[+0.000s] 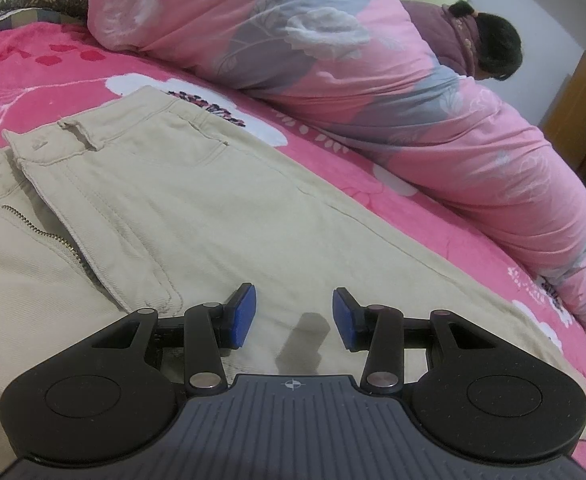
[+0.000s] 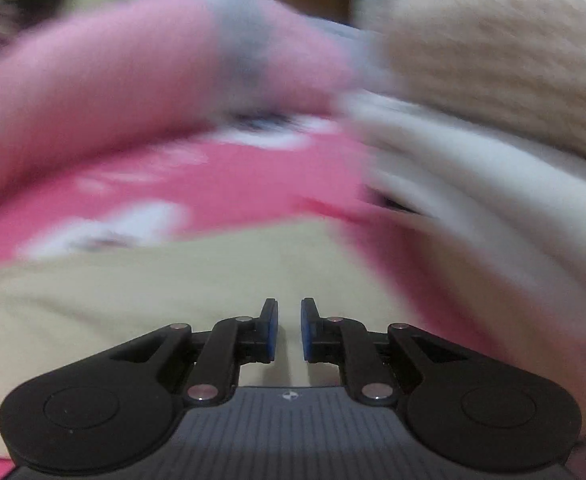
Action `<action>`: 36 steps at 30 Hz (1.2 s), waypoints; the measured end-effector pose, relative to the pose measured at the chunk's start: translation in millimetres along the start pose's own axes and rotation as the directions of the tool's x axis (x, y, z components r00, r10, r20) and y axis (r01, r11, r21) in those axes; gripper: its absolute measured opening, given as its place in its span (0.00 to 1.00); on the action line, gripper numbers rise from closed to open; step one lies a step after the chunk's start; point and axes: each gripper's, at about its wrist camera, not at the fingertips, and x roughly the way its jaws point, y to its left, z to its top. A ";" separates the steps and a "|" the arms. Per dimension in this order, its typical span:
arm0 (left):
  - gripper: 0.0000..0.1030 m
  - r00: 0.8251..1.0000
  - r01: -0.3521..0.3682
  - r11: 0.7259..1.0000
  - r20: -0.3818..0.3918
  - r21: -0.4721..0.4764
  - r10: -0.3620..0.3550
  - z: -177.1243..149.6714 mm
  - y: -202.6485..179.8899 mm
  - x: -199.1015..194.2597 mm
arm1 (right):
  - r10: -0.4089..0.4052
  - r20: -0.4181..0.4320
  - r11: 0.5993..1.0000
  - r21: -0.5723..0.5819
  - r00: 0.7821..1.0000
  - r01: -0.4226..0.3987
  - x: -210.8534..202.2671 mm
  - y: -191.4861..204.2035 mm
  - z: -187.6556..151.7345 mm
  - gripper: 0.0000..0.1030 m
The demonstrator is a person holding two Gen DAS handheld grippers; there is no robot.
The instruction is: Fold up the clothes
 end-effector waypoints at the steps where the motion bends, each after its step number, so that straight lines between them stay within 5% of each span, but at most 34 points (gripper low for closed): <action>1: 0.41 1.000 -0.001 1.000 0.001 0.002 0.001 0.0 -0.2 0.0 | 0.068 0.015 0.998 -0.009 0.998 -0.067 -2.5 12.3 2.3 0.12; 7: 0.42 1.000 0.008 1.000 0.002 0.005 -0.008 0.5 0.7 0.2 | 0.313 -0.113 0.922 -0.204 0.943 -0.330 46.4 101.4 0.0 0.09; 9: 0.42 1.000 0.011 1.000 0.000 0.002 -0.011 1.1 1.4 0.4 | 0.254 -0.069 0.946 -0.190 0.965 -0.262 74.0 77.4 11.6 0.02; 12: 0.43 1.000 0.009 1.000 -0.001 0.007 -0.009 1.1 0.6 0.9 | -0.005 -0.009 0.999 -0.043 1.000 0.005 103.0 13.1 39.0 0.02; 16: 0.43 1.000 0.008 1.000 -0.001 0.011 -0.008 1.4 0.3 1.1 | -0.202 -0.024 0.969 0.139 0.979 0.203 111.0 -50.9 56.0 0.03; 18: 0.43 1.000 0.008 1.000 -0.001 0.013 -0.008 1.4 0.3 1.3 | -0.192 -0.003 0.974 0.118 0.981 0.191 89.1 -41.7 55.0 0.05; 20: 0.43 1.000 0.006 1.000 -0.001 0.017 -0.006 1.2 -0.4 1.7 | -0.037 0.003 0.996 0.078 0.999 0.037 58.6 -20.4 37.4 0.05; 22: 0.44 1.000 0.005 1.000 -0.001 0.022 -0.005 1.0 -1.1 2.0 | 0.096 -0.027 0.995 0.022 0.995 -0.096 34.7 -0.5 16.7 0.06; 24: 0.44 1.000 0.004 1.000 0.000 0.025 -0.004 0.8 -1.5 2.1 | 0.054 -0.077 0.993 -0.098 0.996 -0.062 27.3 8.1 -7.3 0.05; 26: 0.44 1.000 0.009 1.000 0.005 0.020 -0.010 0.7 -0.9 1.7 | -0.174 -0.053 0.976 -0.140 0.983 0.165 26.9 -5.7 -12.8 0.06; 27: 0.45 1.000 0.015 1.000 0.009 0.017 -0.015 0.6 -0.4 1.4 | -0.295 -0.039 0.948 -0.139 0.955 0.287 22.4 -14.3 -15.2 0.07; 30: 0.46 0.999 0.045 0.999 0.017 0.021 -0.045 0.6 -0.7 -0.3 | -0.354 -0.070 0.935 -0.052 0.932 0.351 -34.4 -26.1 -21.3 0.08; 33: 0.46 0.995 0.093 0.995 0.042 0.038 -0.095 5.4 -5.1 -13.7 | -0.208 0.026 0.964 -0.162 0.978 0.209 -130.2 7.2 -49.9 0.10; 36: 0.46 0.988 0.115 0.990 0.091 0.086 -0.123 15.5 -15.3 -52.0 | -0.050 0.089 0.988 -0.142 0.995 0.063 -217.3 23.5 -68.6 0.17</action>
